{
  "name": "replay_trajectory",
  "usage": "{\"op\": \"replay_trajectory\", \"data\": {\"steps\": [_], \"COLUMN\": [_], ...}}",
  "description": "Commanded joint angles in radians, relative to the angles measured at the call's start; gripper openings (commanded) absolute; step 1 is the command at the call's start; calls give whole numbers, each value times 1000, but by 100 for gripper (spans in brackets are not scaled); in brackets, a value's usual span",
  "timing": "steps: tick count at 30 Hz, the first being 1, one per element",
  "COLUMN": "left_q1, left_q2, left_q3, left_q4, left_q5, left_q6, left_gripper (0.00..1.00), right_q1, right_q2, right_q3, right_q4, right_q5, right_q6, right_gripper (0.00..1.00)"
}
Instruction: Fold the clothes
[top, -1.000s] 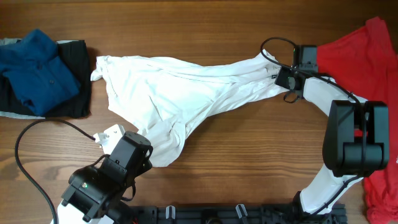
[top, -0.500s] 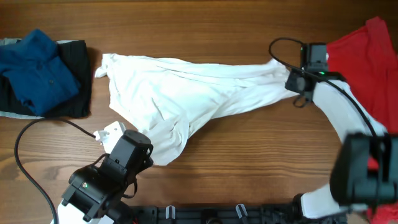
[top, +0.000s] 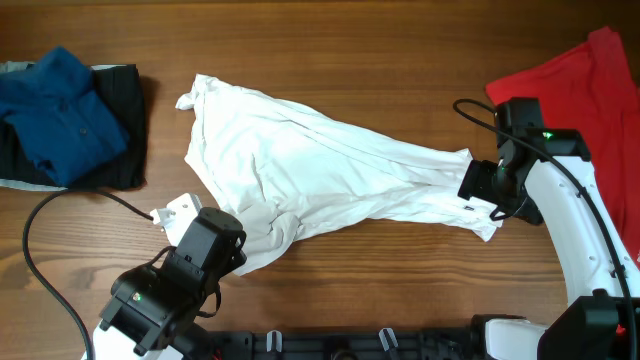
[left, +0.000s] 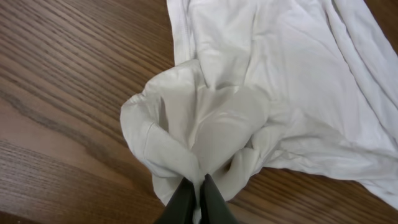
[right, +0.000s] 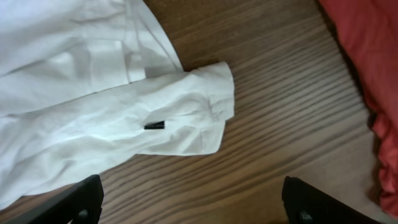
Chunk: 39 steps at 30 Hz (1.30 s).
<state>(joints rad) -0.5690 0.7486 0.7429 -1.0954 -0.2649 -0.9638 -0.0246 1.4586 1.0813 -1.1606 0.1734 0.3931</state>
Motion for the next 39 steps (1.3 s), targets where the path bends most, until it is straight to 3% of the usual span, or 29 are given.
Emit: {"op": "replay_trajectory", "data": {"steps": [1, 13, 22, 23, 25, 27, 28, 29, 35, 39], "left_q1": [4, 4, 4, 4, 4, 5, 4, 4, 5, 5], "left_q2": [0, 0, 0, 0, 0, 0, 0, 0, 0, 0], "left_q3": [1, 1, 1, 1, 1, 1, 1, 1, 1, 1], "left_q4": [0, -1, -1, -2, -3, -9, -12, -14, -15, -3], "left_q5": [-5, 28, 29, 29, 29, 29, 29, 29, 28, 28], "left_q6": [-13, -13, -13, -13, -13, -13, -13, -13, -13, -13], "left_gripper": [4, 4, 5, 5, 5, 5, 5, 5, 5, 4], "right_q1": [-1, -2, -2, -2, -2, -2, -2, -2, -2, -2], "right_q2": [12, 135, 246, 246, 245, 245, 245, 245, 191, 72], "right_q3": [-10, -37, -75, -75, -75, -74, -74, -74, -72, -71], "right_q4": [16, 30, 105, 118, 148, 158, 154, 150, 116, 98], "right_q5": [-37, -40, -40, -39, -32, -24, -15, -8, -11, -17], "right_q6": [-39, 26, -9, -10, -8, -8, -5, 1, 56, 56], "right_gripper": [92, 88, 86, 83, 67, 42, 25, 18, 5, 5]}}
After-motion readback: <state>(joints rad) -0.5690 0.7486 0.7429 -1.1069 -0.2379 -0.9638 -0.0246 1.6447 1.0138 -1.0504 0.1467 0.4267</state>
